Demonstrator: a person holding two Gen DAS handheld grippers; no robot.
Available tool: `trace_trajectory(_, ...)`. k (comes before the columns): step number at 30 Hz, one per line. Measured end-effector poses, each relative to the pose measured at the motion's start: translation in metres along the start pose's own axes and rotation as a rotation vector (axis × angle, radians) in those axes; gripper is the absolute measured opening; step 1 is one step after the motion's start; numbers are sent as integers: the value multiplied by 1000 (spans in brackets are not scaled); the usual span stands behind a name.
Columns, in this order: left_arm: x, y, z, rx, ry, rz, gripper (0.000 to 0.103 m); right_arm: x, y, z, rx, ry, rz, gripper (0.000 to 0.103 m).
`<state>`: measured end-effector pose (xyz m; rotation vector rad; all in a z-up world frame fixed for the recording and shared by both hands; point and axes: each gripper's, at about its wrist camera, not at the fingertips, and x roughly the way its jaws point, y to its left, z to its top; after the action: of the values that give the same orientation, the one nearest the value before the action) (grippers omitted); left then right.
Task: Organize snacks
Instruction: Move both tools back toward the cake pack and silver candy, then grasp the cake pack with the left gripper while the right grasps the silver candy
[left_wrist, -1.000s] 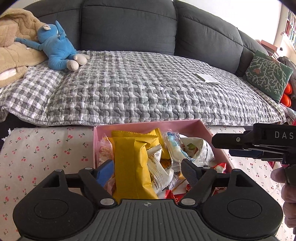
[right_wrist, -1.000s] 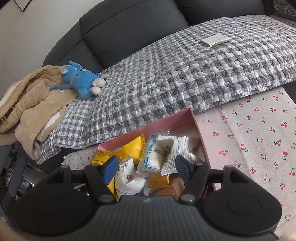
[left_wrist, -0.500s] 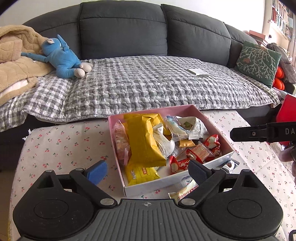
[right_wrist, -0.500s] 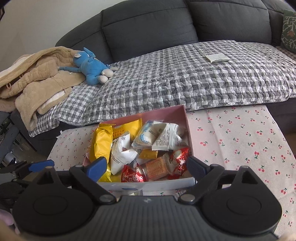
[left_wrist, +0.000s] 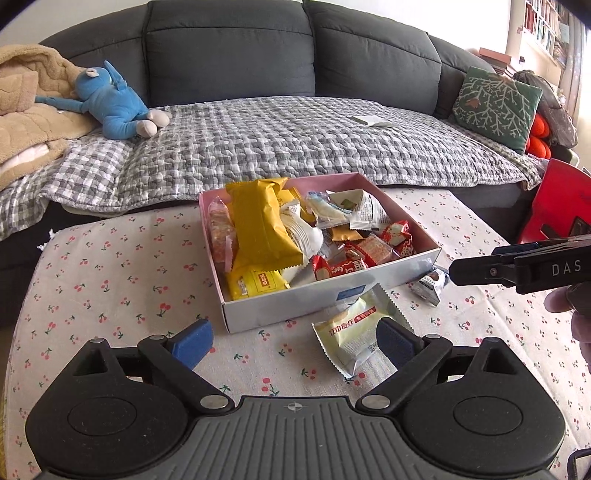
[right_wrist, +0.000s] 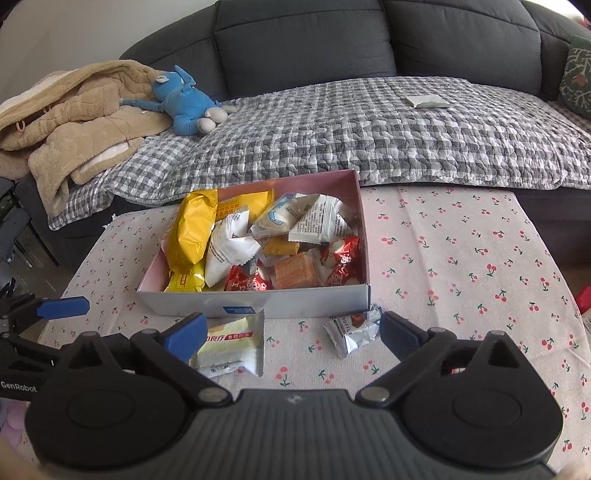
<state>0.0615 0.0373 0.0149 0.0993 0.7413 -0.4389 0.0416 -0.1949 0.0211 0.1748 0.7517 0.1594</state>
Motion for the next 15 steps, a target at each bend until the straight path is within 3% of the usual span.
trace_trajectory(7, 17, -8, -18, 45, 0, -48, 96, 2, -15, -14, -13, 2, -51, 101)
trace_trajectory(15, 52, -34, -29, 227, 36, -119, 96, 19, -32, -25, -60, 24, -98, 102)
